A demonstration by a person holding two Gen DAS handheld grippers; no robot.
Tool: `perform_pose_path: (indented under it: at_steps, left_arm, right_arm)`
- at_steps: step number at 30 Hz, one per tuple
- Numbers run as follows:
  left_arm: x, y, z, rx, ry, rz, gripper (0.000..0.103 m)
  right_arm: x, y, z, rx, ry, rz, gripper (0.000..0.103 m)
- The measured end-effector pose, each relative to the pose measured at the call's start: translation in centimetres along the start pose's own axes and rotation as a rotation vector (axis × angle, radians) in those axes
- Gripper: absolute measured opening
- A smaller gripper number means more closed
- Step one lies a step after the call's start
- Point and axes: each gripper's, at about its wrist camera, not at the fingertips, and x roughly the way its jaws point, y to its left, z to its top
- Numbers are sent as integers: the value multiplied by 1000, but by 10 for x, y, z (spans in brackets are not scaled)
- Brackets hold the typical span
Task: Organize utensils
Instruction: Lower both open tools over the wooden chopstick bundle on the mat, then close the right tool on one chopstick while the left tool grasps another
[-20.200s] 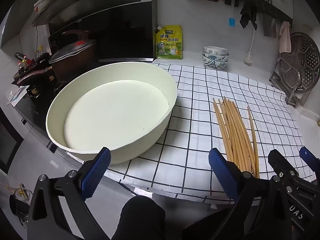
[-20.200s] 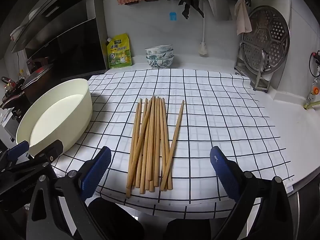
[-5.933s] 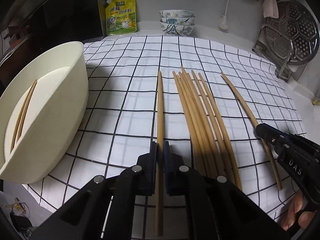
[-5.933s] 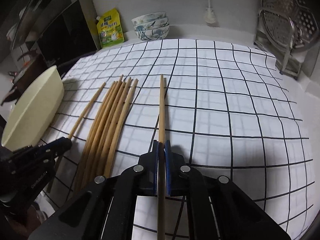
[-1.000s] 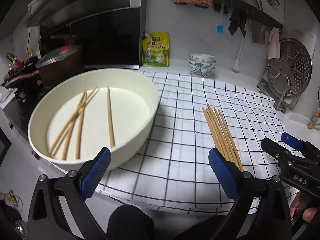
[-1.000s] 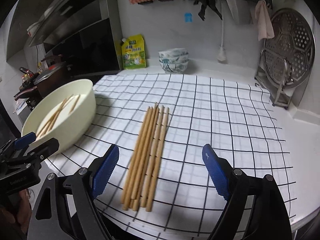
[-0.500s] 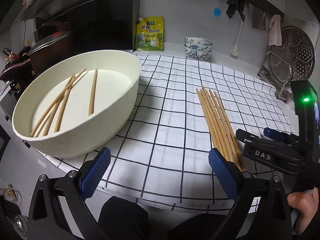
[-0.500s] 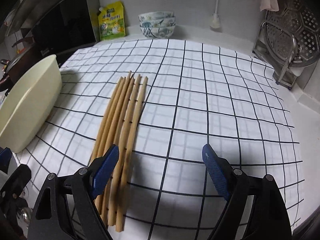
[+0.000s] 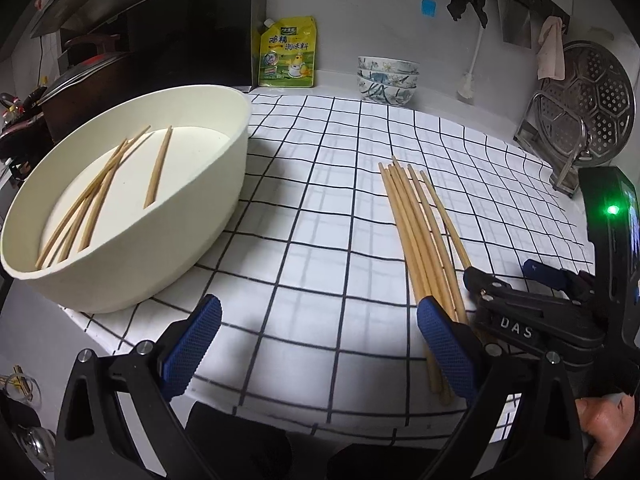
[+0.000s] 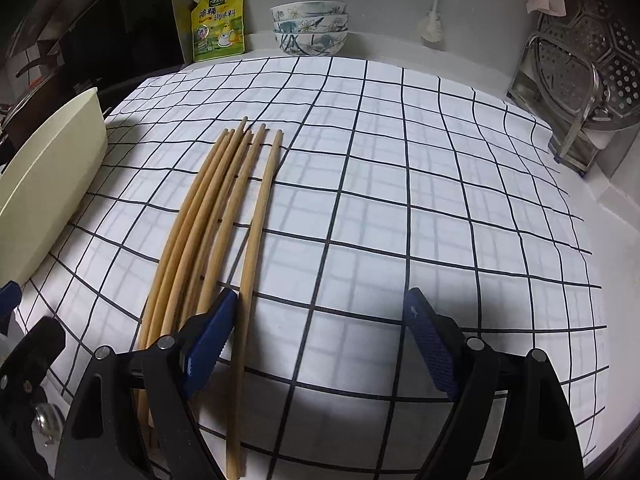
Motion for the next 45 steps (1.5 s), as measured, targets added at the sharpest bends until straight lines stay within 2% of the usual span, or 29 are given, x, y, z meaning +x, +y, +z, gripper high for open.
perform_pose_path:
  at_steps: [6, 16, 21, 29, 34, 39, 42, 44, 45]
  left_arm:
    - [18, -11, 9, -8, 23, -10, 96]
    - [48, -34, 15, 57, 55, 44, 96]
    - [53, -34, 16, 68, 47, 84, 96]
    - [55, -33, 15, 43, 71, 64, 96]
    - [59, -36, 12, 64, 95, 84, 97]
    - [64, -33, 18, 40, 105, 96, 98]
    - [67, -36, 23, 45, 108, 92, 93]
    - [67, -39, 26, 50, 105, 76, 80]
    - [67, -41, 27, 56, 103, 75, 77]
  right_arm:
    - [-1, -20, -1, 28, 4, -3, 81]
    - [-5, -48, -3, 81, 1, 16, 81]
    - [-5, -50, -2, 83, 0, 26, 81]
    - [-5, -45, -2, 75, -4, 23, 81]
    - [-5, -47, -2, 79, -6, 20, 81]
    - [-4, -43, -2, 60, -7, 6, 81]
    - [-3, -40, -2, 42, -13, -31, 80]
    - [-3, -38, -3, 33, -16, -36, 80]
    - [-2, -38, -3, 31, -18, -36, 78]
